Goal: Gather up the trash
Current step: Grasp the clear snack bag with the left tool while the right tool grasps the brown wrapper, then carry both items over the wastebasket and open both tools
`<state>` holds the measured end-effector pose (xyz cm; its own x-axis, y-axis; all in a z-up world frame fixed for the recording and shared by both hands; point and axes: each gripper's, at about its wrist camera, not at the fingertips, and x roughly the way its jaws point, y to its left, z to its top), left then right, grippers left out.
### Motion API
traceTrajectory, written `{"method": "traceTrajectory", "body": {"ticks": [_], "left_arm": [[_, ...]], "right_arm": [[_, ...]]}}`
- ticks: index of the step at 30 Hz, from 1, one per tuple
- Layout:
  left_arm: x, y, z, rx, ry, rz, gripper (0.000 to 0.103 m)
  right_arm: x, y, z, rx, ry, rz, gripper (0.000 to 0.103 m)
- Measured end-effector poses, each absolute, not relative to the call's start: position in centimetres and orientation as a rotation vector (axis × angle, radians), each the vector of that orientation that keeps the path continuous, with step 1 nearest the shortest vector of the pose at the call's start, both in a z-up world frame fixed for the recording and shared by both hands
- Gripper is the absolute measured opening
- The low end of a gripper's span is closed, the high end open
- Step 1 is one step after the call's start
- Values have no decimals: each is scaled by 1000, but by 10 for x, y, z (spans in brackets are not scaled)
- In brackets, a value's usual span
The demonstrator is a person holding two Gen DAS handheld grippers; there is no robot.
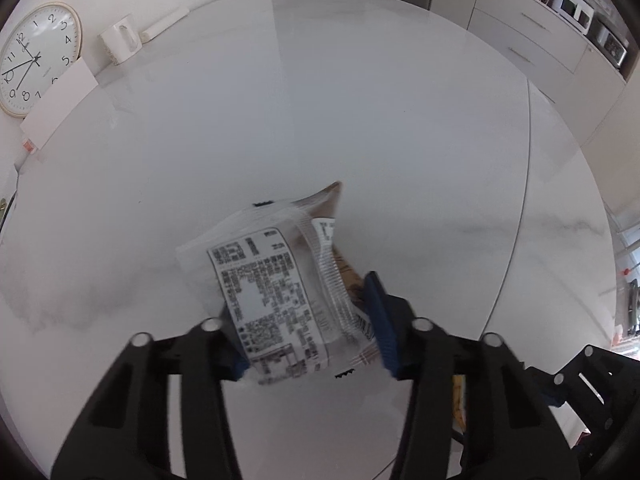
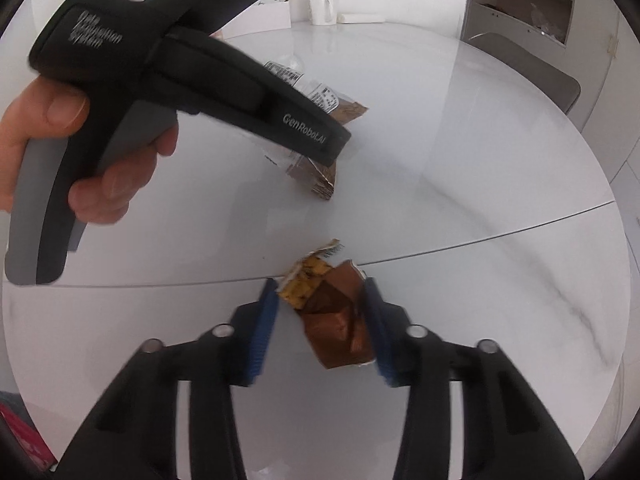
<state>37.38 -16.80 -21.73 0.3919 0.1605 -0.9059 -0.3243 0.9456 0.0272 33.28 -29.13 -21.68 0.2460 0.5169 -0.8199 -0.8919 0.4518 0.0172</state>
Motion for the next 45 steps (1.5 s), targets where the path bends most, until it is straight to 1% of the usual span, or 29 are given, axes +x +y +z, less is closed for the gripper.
{"method": "traceTrajectory", "body": {"ticks": [1, 3, 4, 7, 14, 23, 28, 35, 45], "left_arm": [[374, -169, -216, -163, 1125, 306, 37], [373, -169, -215, -160, 1125, 307, 35], [372, -170, -214, -156, 1124, 306, 34], [369, -168, -212, -145, 1118, 306, 31], [350, -157, -201, -150, 1108, 320, 30], [287, -149, -158, -170, 1066, 352, 30], [232, -146, -125, -221, 1046, 367, 30], [134, -148, -88, -261, 1044, 415, 30], [-17, -169, -63, -229, 1044, 365, 31]], "right_arm": [[333, -291, -216, -509, 870, 1017, 39], [333, -293, -215, -493, 877, 1012, 37], [331, -294, -215, -485, 881, 1012, 33], [334, -298, -212, -436, 894, 1016, 33], [346, -307, -209, -340, 920, 995, 32], [320, -312, -178, -233, 912, 994, 32], [293, -308, -151, -222, 894, 1011, 32], [224, -306, -112, -234, 876, 1038, 32], [78, -320, -78, -218, 891, 1066, 34]]}}
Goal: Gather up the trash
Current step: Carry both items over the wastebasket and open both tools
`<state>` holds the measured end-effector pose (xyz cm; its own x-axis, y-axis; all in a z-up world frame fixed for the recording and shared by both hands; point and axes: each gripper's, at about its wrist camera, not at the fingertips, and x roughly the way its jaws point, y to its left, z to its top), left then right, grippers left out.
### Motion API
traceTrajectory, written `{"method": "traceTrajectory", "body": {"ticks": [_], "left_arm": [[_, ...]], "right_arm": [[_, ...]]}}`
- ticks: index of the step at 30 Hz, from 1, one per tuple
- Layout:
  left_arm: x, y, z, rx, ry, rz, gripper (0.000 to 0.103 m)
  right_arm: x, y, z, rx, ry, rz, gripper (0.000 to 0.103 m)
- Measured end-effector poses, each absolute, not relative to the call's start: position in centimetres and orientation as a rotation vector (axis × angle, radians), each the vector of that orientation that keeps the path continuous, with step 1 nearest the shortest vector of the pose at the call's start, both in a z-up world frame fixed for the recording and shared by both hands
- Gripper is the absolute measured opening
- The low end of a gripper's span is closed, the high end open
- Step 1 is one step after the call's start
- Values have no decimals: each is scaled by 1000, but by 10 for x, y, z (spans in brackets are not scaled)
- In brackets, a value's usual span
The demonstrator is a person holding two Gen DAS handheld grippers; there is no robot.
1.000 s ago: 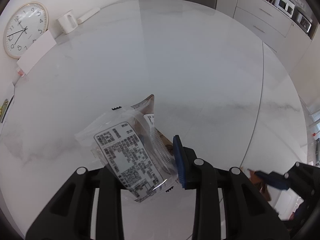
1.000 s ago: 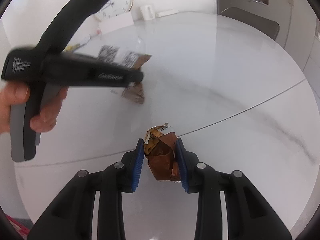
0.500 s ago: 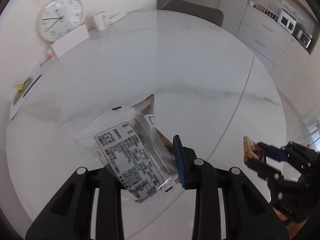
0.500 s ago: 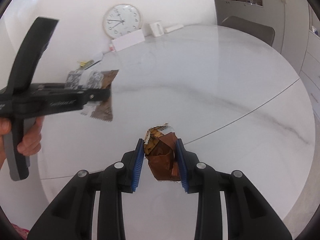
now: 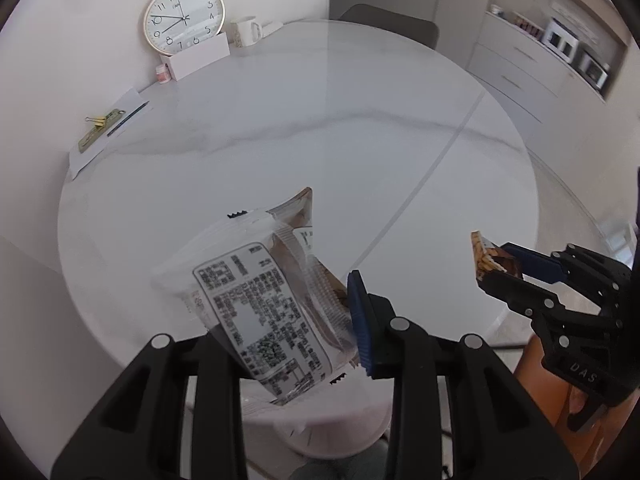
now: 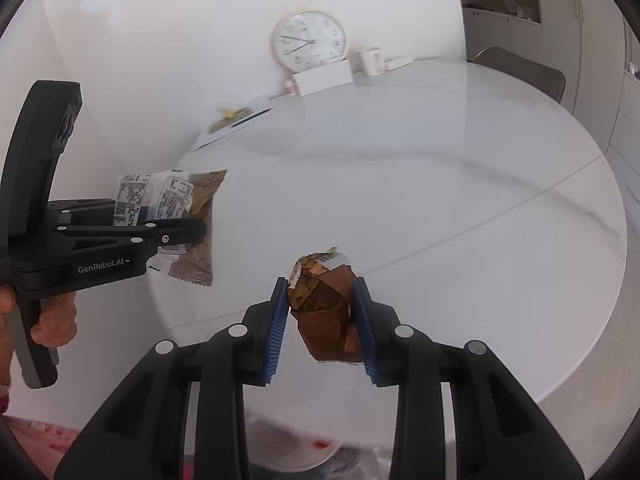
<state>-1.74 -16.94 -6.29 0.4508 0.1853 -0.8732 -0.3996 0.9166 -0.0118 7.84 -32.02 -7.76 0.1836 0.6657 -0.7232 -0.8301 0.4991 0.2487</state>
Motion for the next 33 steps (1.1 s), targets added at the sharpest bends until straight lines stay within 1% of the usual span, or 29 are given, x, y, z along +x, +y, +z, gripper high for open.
{"method": "traceTrajectory", "body": {"ticks": [3, 8, 10, 13, 18, 24, 27, 29, 32, 33], "left_arm": [[-66, -175, -64, -226, 1052, 327, 32], [-141, -186, -84, -194, 1071, 286, 32], [-170, -184, -95, -223, 1078, 280, 32], [-199, -177, -115, -281, 1123, 275, 32], [-233, -175, -136, -264, 1162, 298, 32], [-252, -176, -151, -243, 1193, 286, 32], [-257, -178, -155, -230, 1207, 266, 32], [-256, -179, -158, -220, 1214, 251, 32], [-254, -184, -162, -205, 1216, 229, 33], [-252, -185, -163, -203, 1219, 218, 33]], "right_arm": [[29, -331, -81, -191, 933, 1058, 34], [-42, -346, -95, -161, 997, 1004, 34], [-64, -348, -107, -159, 1027, 996, 34], [-96, -343, -133, -187, 1071, 982, 34], [-131, -320, -200, -307, 1121, 979, 34], [-137, -290, -272, -396, 1161, 962, 34], [-135, -282, -292, -425, 1189, 947, 43], [-135, -283, -295, -419, 1192, 929, 58], [-133, -288, -288, -407, 1178, 914, 67], [-131, -292, -284, -403, 1169, 908, 68]]}}
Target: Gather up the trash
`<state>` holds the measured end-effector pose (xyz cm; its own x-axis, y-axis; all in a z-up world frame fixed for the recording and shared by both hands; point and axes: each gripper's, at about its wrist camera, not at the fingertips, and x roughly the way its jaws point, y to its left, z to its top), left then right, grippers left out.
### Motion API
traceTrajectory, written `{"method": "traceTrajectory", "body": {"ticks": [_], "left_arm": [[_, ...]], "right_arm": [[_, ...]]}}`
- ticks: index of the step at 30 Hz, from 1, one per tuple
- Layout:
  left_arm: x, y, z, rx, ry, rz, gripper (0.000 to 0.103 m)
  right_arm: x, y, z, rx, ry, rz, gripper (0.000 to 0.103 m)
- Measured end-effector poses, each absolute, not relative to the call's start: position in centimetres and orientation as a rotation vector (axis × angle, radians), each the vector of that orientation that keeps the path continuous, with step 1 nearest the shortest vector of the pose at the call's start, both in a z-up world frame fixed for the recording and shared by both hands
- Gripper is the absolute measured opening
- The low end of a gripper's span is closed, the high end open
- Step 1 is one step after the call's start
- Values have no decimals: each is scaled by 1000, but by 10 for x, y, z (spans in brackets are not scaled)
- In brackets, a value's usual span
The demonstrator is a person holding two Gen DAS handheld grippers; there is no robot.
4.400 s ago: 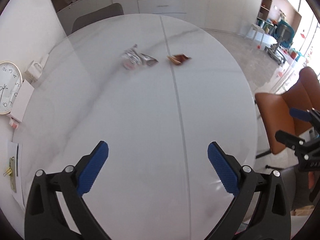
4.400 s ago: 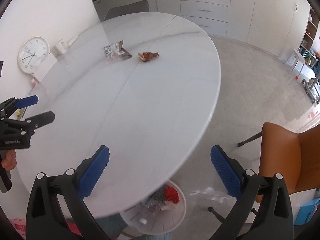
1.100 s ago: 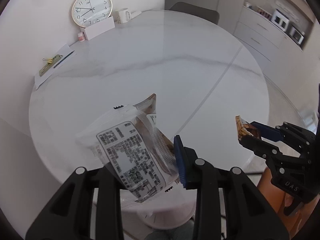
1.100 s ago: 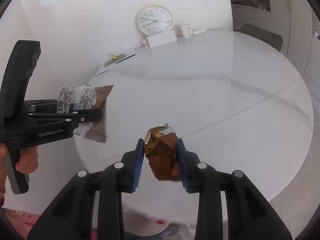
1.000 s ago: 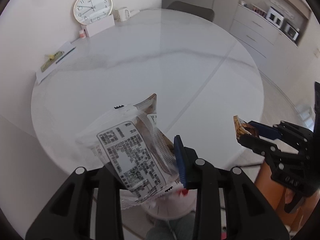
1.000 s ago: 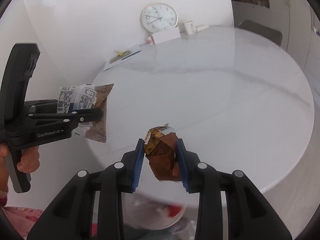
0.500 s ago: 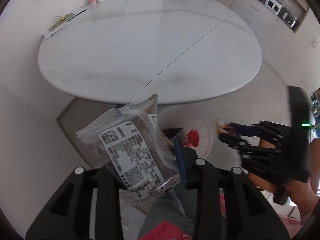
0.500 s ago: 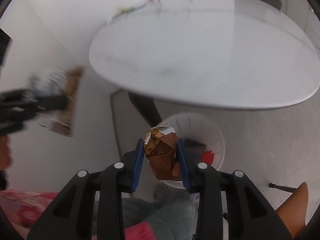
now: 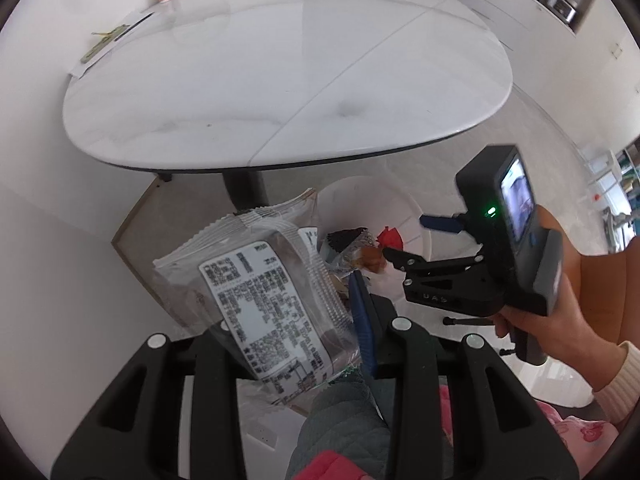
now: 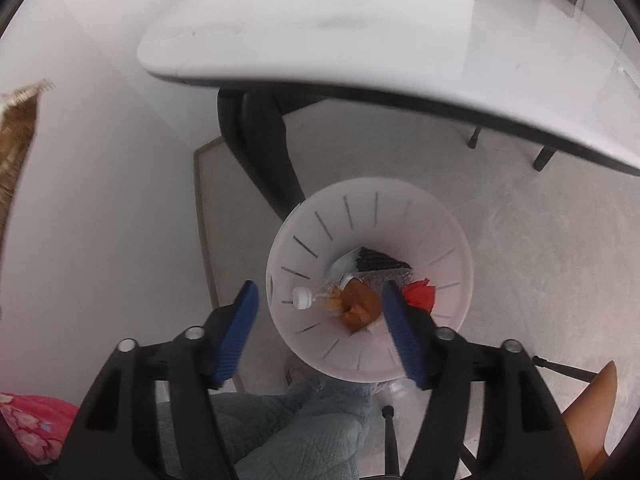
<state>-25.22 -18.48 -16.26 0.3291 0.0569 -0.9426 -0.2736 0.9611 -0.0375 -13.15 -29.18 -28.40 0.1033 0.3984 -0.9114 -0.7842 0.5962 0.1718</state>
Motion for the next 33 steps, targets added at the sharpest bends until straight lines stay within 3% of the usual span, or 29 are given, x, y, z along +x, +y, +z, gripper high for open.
{"method": "traceTrajectory", "body": {"ticks": [4, 7, 15, 17, 21, 28, 33], "left_arm": [[-241, -192, -172, -163, 1230, 148, 34], [-228, -202, -189, -150, 1257, 75, 34], [-175, -229, -267, -99, 1344, -59, 34], [-161, -237, -291, -85, 1371, -84, 39], [-144, -249, -331, -26, 1419, -96, 78], [-134, -266, -376, 59, 1527, -104, 81], [-136, -264, -360, 11, 1521, -108, 81]], "right_arm": [[-128, -310, -260, -388, 1142, 841, 72], [-120, -342, -232, -338, 1119, 718, 84], [-116, -417, -181, -245, 1104, 555, 87], [-116, -425, -178, -243, 1112, 543, 87], [-117, -433, -183, -229, 1134, 538, 87], [-115, -432, -199, -207, 1180, 542, 87], [-110, -430, -196, -199, 1177, 550, 87]]}}
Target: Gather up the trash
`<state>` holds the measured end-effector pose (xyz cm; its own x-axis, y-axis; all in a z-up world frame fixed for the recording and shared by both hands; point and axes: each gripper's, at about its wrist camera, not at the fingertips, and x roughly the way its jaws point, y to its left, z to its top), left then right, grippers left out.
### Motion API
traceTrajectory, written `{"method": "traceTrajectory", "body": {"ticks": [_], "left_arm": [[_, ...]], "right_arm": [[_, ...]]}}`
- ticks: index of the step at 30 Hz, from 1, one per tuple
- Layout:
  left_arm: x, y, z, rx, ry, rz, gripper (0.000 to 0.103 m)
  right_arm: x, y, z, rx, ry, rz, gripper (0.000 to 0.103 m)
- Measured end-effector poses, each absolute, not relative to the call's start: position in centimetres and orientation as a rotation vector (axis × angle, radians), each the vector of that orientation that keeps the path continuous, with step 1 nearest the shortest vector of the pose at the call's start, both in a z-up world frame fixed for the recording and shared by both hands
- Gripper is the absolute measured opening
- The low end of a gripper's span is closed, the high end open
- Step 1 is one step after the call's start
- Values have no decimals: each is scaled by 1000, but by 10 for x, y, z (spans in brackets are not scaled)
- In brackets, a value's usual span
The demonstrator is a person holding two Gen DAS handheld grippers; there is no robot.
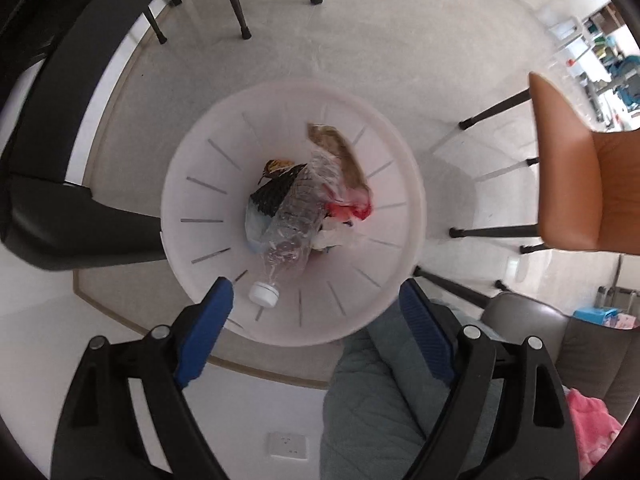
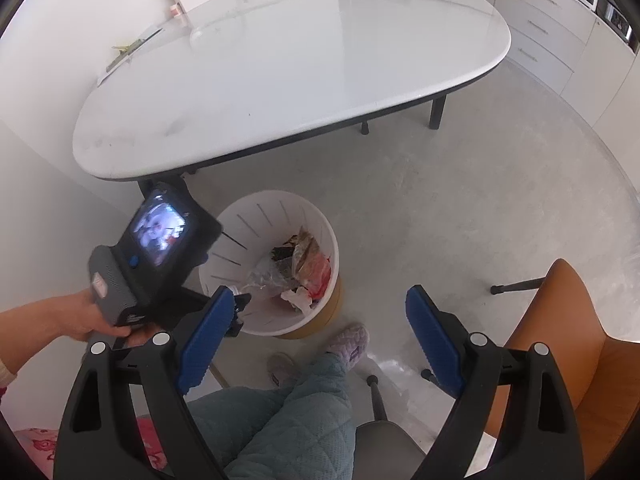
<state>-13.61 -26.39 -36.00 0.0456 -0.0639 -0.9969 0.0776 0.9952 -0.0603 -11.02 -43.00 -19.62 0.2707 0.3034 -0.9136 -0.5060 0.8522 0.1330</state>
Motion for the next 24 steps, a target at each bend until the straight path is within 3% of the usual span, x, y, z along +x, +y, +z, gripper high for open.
{"method": "traceTrajectory", "body": {"ticks": [3, 7, 11, 14, 16, 24], "left_arm": [[-149, -263, -325, -12, 1461, -92, 81], [-163, -254, -271, -21, 1393, -24, 84], [-175, -239, -212, -29, 1300, 67, 84], [-181, -224, -163, -55, 1218, 135, 86], [-185, -215, -129, -76, 1160, 180, 94], [-202, -191, -30, -139, 944, 286, 95]], "right_arm": [[-107, -429, -192, -194, 1166, 551, 87], [-102, -425, -179, -187, 1138, 532, 97], [-99, -419, -157, -173, 1097, 535, 100], [-98, -412, -134, -172, 1053, 544, 100], [-98, -406, -114, -169, 1017, 561, 100], [-104, -390, -45, -174, 868, 604, 101]]}}
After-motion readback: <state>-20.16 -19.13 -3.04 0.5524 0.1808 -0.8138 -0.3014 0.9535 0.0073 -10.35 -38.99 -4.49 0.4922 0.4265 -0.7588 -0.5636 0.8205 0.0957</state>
